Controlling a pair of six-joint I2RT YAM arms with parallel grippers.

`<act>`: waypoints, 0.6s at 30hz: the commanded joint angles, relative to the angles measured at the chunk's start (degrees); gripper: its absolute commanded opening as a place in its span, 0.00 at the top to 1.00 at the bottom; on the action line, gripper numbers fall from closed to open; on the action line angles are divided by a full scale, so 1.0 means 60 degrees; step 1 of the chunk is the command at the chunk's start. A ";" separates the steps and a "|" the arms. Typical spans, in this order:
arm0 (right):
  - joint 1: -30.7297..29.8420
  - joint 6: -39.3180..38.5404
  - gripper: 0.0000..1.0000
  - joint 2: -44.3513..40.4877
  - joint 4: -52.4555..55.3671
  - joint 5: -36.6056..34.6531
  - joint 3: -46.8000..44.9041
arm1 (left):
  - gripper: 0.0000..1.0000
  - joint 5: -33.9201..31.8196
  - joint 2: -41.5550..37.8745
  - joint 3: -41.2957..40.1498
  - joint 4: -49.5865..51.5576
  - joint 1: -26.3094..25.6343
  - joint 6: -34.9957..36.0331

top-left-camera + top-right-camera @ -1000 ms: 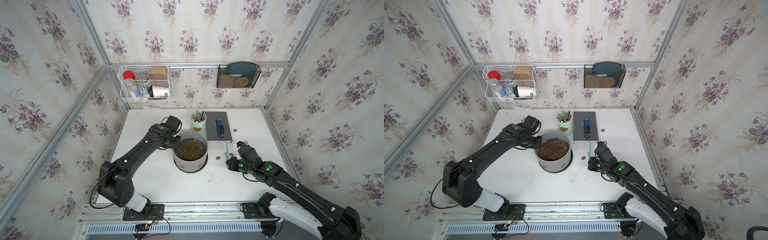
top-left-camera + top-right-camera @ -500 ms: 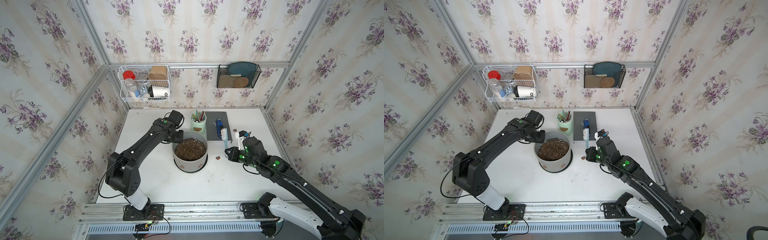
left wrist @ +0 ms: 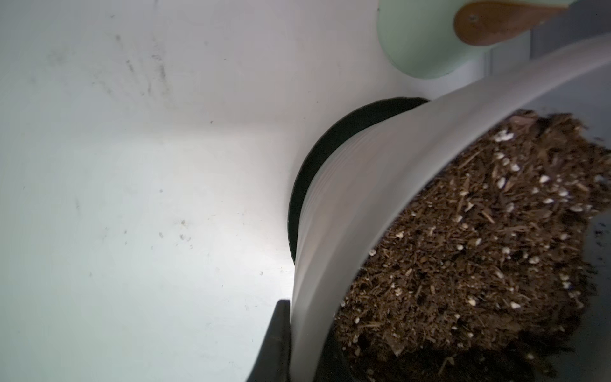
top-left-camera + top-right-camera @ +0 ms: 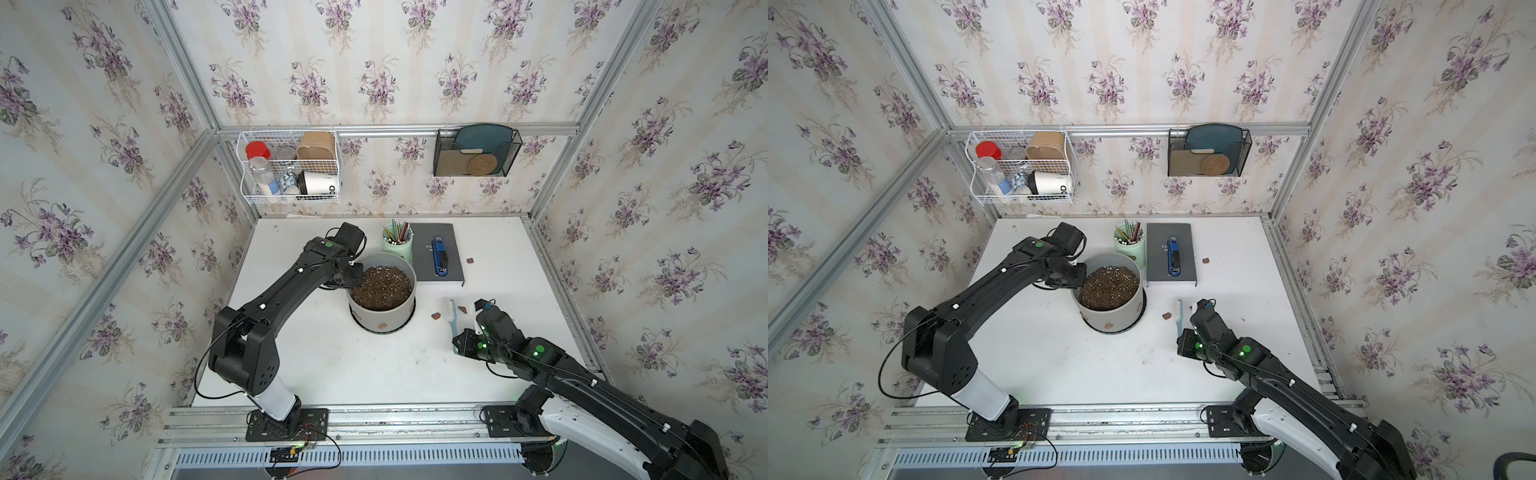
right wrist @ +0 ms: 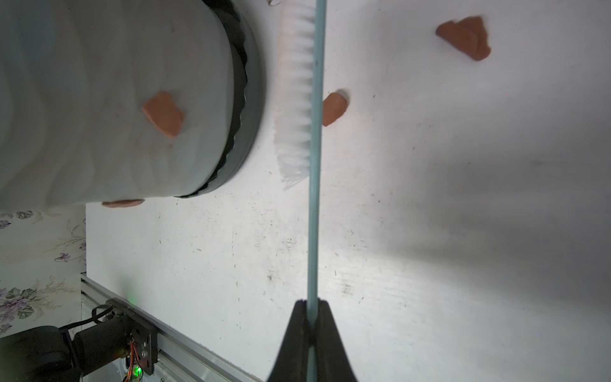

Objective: Scrub the dried mud off the ceramic pot
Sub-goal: Brush off the soil from the pot, then rotate the pot on the tray.

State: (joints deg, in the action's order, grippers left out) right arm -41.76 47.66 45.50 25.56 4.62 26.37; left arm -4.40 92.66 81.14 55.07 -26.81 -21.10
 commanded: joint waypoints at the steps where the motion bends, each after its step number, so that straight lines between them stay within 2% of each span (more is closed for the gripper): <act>1: -0.0185 0.0548 1.00 -0.0033 -0.0820 0.0124 -0.0195 | 1.00 0.0236 -0.0474 -0.0127 0.0184 -0.0009 -0.0399; 7: -0.1013 0.0728 1.00 0.0726 -0.1056 -0.0381 0.0077 | 1.00 0.0632 -0.0997 -0.0854 0.0008 -0.0022 -0.0652; 9: -0.1366 0.0768 1.00 0.0991 -0.0982 -0.0673 0.0256 | 0.90 0.0870 -0.1036 -0.1056 -0.0173 -0.0015 -0.0642; 11: -0.1665 0.0850 1.00 0.1201 -0.0928 -0.0969 0.0355 | 0.77 0.1012 -0.1081 -0.1148 -0.0386 -0.0015 -0.0577; 13: -0.1777 0.0956 1.00 0.1396 -0.1013 -0.1028 0.0341 | 0.69 0.0867 -0.1095 -0.1055 -0.0510 0.0000 -0.0525; 18: -0.2294 0.1263 1.00 0.2053 -0.1458 -0.1270 0.0425 | 0.61 0.0510 -0.0790 -0.0400 -0.0638 0.0011 -0.0216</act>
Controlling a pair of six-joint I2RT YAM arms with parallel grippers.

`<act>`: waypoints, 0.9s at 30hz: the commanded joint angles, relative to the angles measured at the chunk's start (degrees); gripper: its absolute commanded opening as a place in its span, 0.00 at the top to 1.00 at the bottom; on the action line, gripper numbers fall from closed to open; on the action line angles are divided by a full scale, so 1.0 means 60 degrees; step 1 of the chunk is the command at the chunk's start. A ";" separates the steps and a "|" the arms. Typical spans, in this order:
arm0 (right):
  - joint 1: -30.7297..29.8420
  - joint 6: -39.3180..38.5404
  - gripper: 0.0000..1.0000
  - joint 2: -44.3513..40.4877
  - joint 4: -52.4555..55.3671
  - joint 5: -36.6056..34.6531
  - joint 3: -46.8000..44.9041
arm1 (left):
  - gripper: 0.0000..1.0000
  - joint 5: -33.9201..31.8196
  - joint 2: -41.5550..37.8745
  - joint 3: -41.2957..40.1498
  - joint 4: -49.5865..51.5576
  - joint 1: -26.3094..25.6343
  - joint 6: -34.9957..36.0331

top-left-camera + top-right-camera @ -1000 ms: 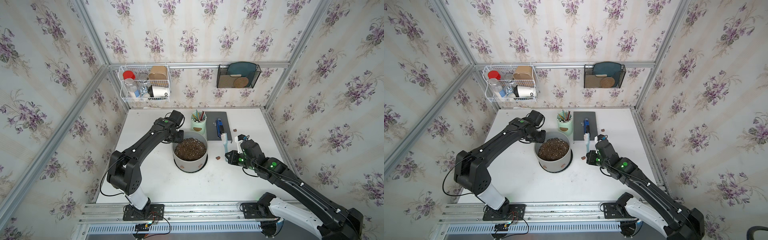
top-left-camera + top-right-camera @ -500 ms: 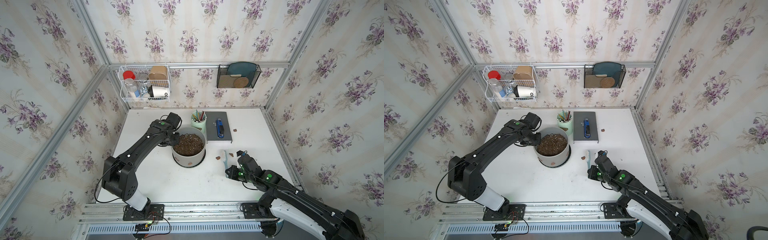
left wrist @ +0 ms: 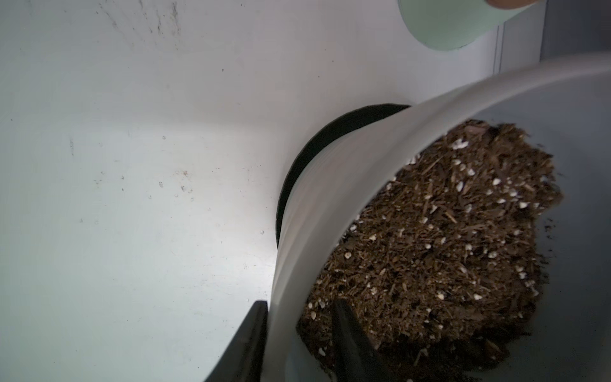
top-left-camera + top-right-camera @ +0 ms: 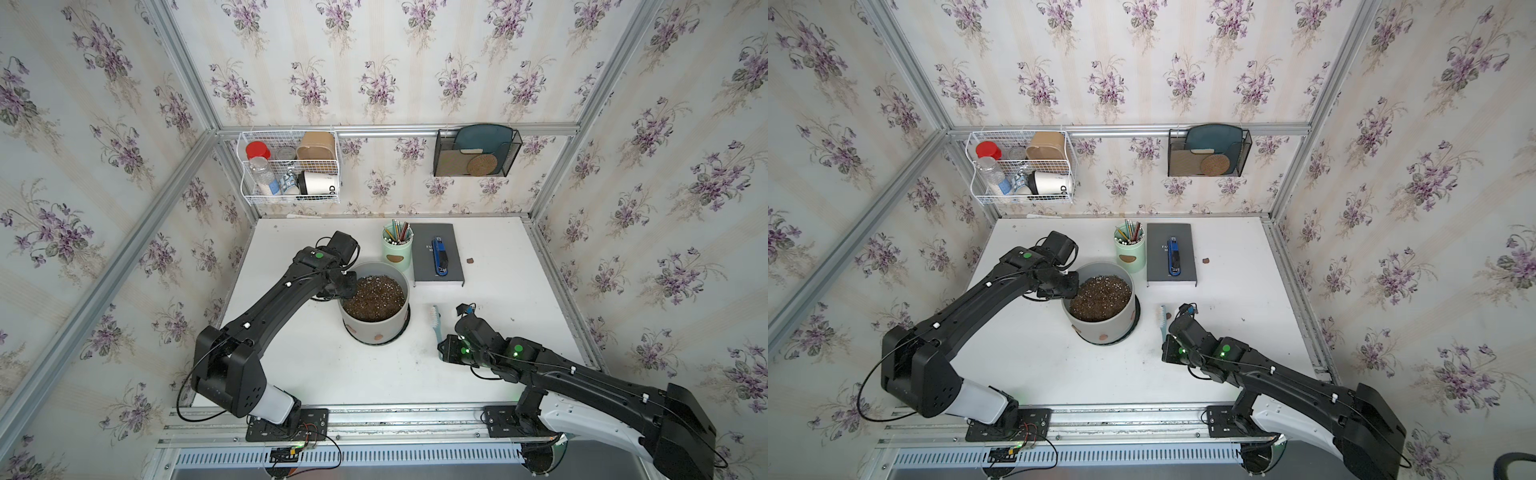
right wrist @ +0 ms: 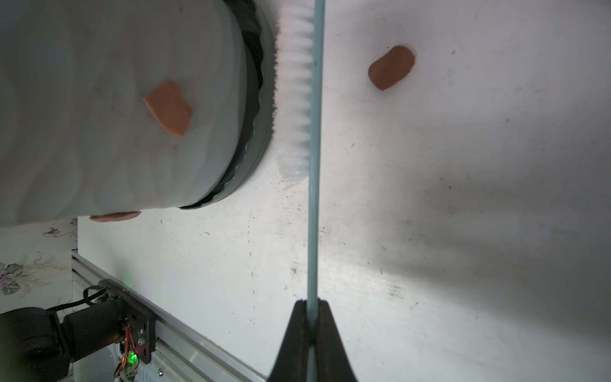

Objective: Scrub the dried mud off the ceramic pot
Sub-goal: Rotate the pot on the tray.

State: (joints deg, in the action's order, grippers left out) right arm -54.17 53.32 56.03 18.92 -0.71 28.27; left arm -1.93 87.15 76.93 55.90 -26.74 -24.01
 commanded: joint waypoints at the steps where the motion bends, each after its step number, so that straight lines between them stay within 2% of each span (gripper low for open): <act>1: -0.0300 0.0390 1.00 0.0461 -0.0342 -0.0459 0.0188 | 0.61 0.0058 0.0250 0.0418 -0.0786 0.0007 0.0343; 5: -0.0518 0.0604 1.00 0.0881 -0.0704 -0.0540 0.0297 | 0.61 -0.0130 0.0644 0.0634 -0.0819 0.0004 0.0557; 11: -0.0757 0.0825 1.00 0.1243 -0.1021 -0.0651 0.0414 | 0.65 -0.0095 0.0682 0.0175 -0.1030 0.0011 0.0578; 17: -0.0779 0.0833 1.00 0.1444 -0.0831 -0.0830 0.0593 | 0.89 -0.0219 0.0463 0.0050 -0.0800 0.0019 0.0545; 21: -0.0757 0.0825 1.00 0.1616 -0.0780 -0.0934 0.0689 | 0.96 -0.0172 0.0205 -0.0048 -0.0600 0.0021 0.0422; 24: -0.0766 0.0756 1.00 0.1843 -0.0705 -0.1041 0.0916 | 0.96 0.0092 -0.0041 -0.0203 -0.0614 0.0011 0.0304; 27: -0.0745 0.0611 1.00 0.2042 -0.0655 -0.1068 0.1190 | 0.83 0.0401 -0.0149 -0.0349 -0.0715 0.0019 0.0253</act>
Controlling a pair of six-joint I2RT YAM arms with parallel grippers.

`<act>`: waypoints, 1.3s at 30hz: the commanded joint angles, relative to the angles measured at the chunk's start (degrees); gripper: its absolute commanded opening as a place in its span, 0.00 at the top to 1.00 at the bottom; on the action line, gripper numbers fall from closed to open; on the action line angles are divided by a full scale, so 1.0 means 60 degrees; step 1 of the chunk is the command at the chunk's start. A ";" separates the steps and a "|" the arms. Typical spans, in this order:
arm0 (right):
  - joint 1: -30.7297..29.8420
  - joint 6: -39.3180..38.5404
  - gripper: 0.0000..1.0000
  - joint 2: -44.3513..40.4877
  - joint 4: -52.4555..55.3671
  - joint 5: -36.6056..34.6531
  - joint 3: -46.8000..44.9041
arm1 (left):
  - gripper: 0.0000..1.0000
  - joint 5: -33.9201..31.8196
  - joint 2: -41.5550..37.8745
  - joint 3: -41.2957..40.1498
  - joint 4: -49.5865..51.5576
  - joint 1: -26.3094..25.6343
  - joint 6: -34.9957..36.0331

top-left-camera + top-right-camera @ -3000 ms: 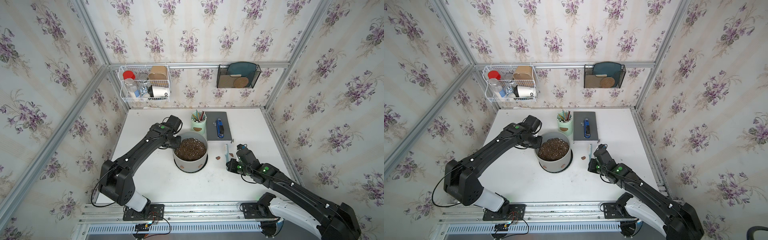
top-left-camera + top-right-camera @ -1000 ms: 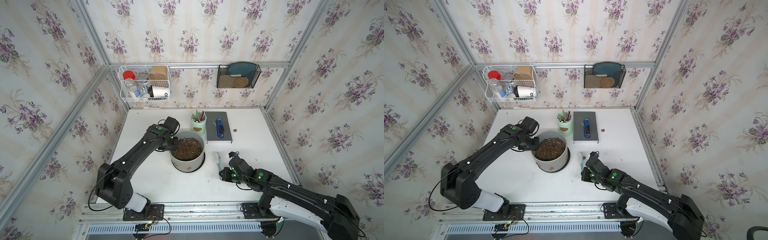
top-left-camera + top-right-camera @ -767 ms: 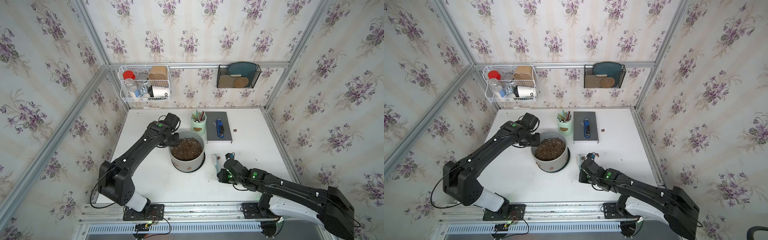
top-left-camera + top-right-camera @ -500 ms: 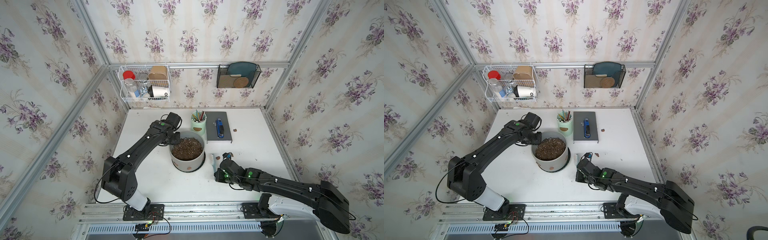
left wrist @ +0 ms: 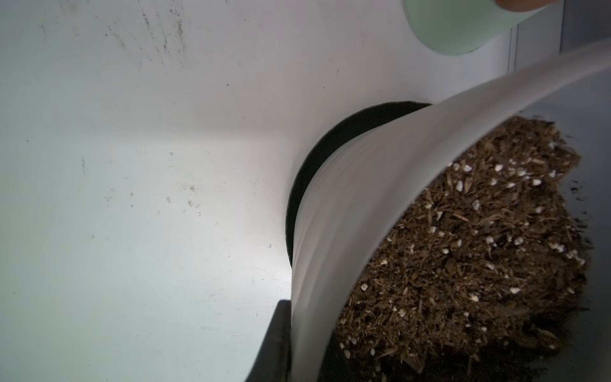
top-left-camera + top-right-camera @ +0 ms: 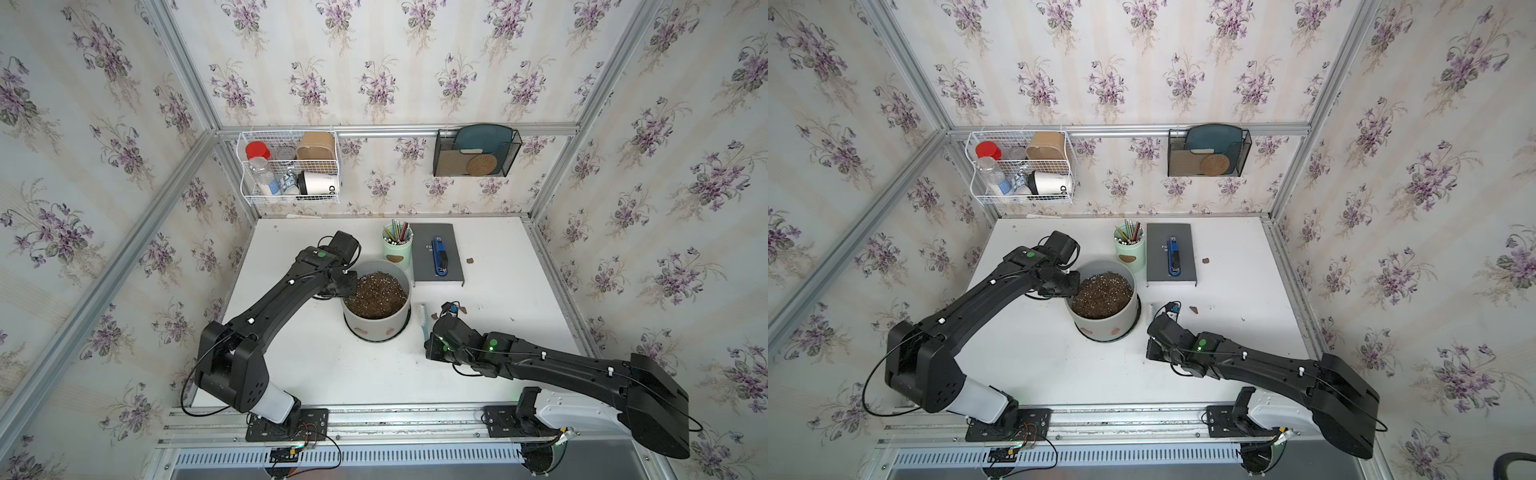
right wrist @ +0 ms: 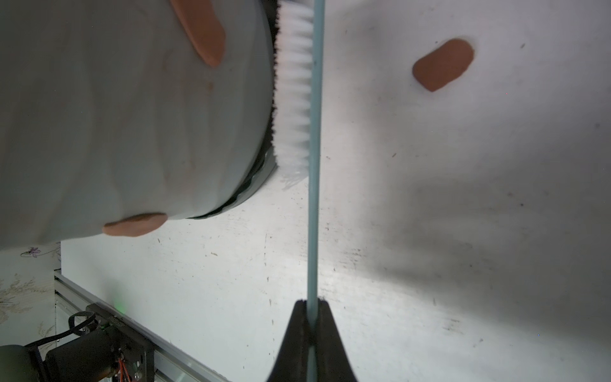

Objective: Scrub the dried mud off the ceramic pot
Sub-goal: Rotate the pot on the tray, then brush off the soil from the pot.

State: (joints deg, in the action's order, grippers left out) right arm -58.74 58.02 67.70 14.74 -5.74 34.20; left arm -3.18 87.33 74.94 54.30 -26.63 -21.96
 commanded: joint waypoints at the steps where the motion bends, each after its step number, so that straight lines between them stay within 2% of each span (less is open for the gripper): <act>1: 0.0015 -0.0248 1.00 0.0169 0.0014 -0.0150 0.0296 | 0.80 0.0714 -0.0177 -0.0041 -0.0477 0.0000 -0.0109; 3: 0.0007 -0.0374 1.00 0.0369 0.0000 -0.0129 0.0423 | 0.73 0.0792 -0.0146 -0.0044 -0.0591 0.0001 -0.0072; 7: 0.0103 -0.0490 1.00 0.0573 -0.0109 -0.0042 0.0502 | 0.65 0.0520 0.0010 0.0229 -0.0543 0.0013 0.0017; 11: 0.0144 -0.0628 1.00 0.0764 -0.0356 0.0155 0.0557 | 0.65 0.0253 0.0266 0.0371 -0.0666 0.0071 0.0100; 14: 0.0160 -0.0637 1.00 0.0942 -0.0380 0.0191 0.0594 | 0.69 0.0237 0.0498 0.0453 -0.0580 0.0090 0.0179; 19: 0.0181 -0.0646 1.00 0.1133 -0.0707 0.0359 0.0610 | 0.86 0.0270 0.0445 0.0199 -0.0687 0.0091 0.0179; 25: 0.0181 -0.0676 1.00 0.1061 -0.1142 0.0682 0.0646 | 0.99 0.0318 0.0322 0.0104 -0.0605 0.0082 0.0298; 39: 0.0607 -0.1116 1.00 0.0699 -0.0772 0.0615 0.1127 | 1.00 0.0365 -0.0206 0.0077 -0.0217 0.0074 0.0634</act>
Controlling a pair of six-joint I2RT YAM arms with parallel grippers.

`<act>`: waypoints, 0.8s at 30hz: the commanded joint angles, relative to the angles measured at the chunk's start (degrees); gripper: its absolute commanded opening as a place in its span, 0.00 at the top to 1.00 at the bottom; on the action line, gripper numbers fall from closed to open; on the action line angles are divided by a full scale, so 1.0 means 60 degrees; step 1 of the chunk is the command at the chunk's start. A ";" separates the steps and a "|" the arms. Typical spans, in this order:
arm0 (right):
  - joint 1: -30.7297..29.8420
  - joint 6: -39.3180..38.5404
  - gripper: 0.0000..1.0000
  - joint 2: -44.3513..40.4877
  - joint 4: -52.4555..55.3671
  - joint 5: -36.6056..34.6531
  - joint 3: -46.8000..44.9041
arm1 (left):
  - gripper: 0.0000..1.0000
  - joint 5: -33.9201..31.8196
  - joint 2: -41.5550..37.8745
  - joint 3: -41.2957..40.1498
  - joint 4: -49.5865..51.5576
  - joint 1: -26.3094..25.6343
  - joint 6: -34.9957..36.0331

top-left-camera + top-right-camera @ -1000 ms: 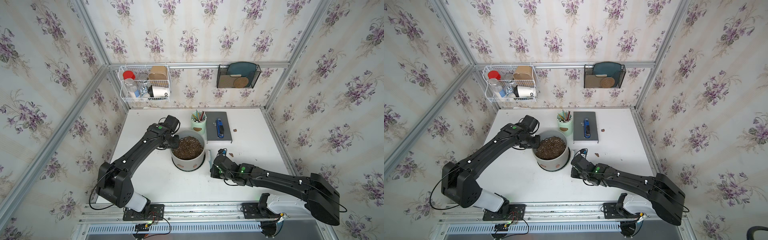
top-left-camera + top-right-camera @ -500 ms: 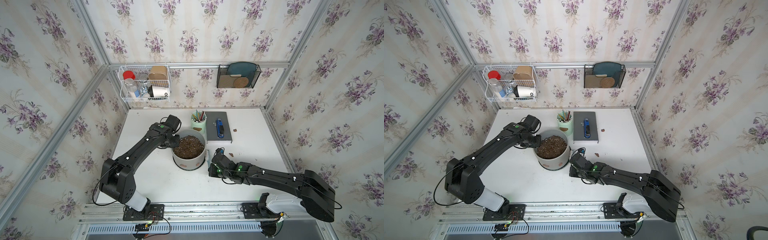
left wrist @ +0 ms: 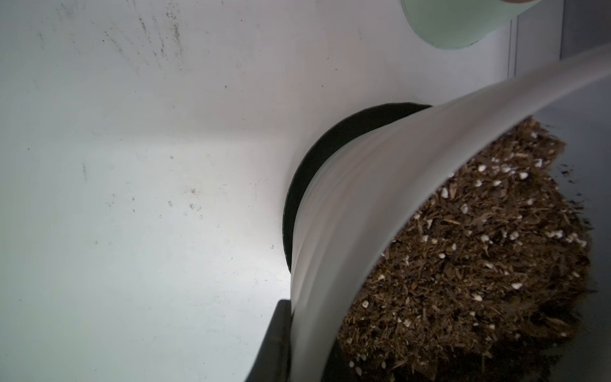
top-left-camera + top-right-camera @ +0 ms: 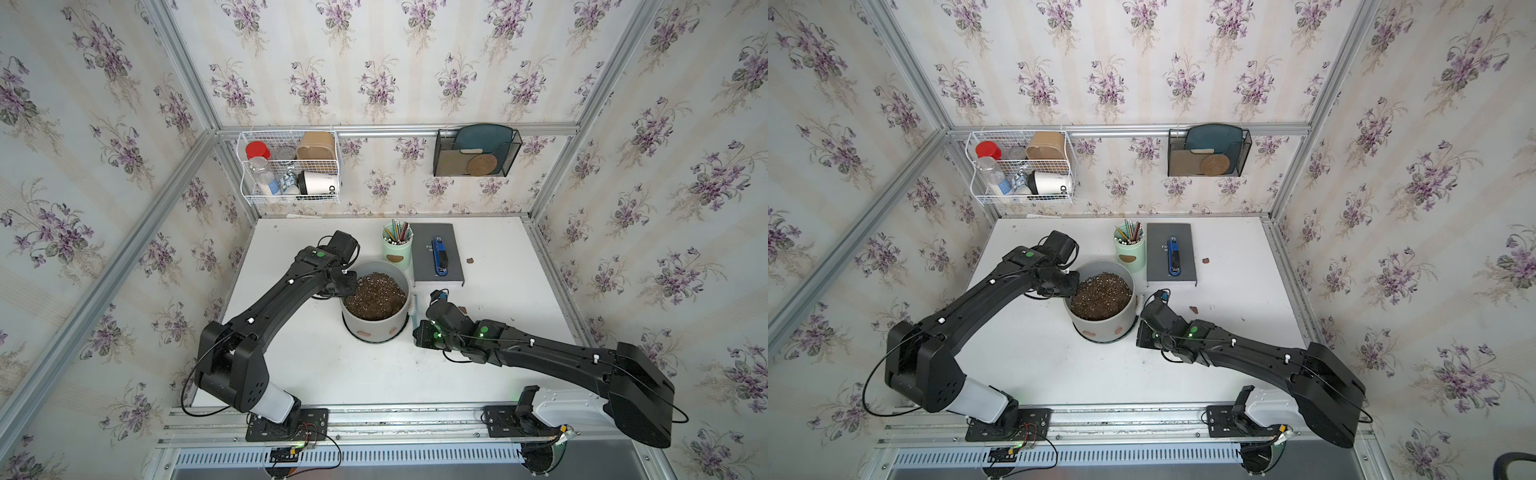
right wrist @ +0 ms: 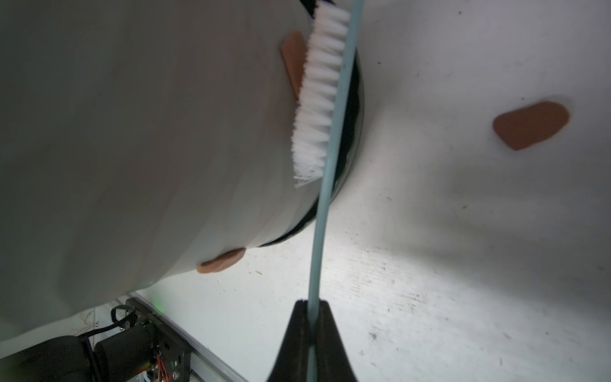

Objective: Scrub the dried mud off the ceramic pot
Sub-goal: Brush off the soil from the pot, then rotate the pot on the tray.

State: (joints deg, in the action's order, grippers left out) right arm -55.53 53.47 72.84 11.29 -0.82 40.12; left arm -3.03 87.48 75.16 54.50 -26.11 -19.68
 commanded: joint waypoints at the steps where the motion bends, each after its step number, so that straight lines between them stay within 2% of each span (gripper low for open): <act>1: 0.0125 -0.0381 1.00 -0.0249 -0.0054 -0.0272 0.0147 | 1.00 0.0317 -0.0279 0.0017 -0.0230 -0.0014 0.0262; 16: 0.0509 -0.0373 1.00 -0.2110 0.2686 -0.1729 -0.0435 | 1.00 0.0095 -0.0673 -0.0242 -0.0031 -0.0010 0.0114; 21: 0.0509 -0.0534 1.00 -0.2573 0.2747 -0.1677 -0.0495 | 1.00 0.0415 -0.0794 -0.0406 -0.0094 -0.0014 -0.0135; 22: 0.0509 -0.0553 1.00 -0.2658 0.2698 -0.1643 -0.0531 | 0.98 0.0512 -0.0816 -0.0422 -0.0148 -0.0012 -0.0153; 24: 0.0509 -0.0571 1.00 -0.2796 0.2534 -0.1502 -0.0616 | 0.84 0.0615 -0.0835 -0.0385 -0.0256 -0.0014 -0.0163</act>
State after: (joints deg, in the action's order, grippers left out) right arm -52.45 50.96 56.90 26.94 -9.74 36.82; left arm -3.38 83.44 72.25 56.73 -26.11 -20.16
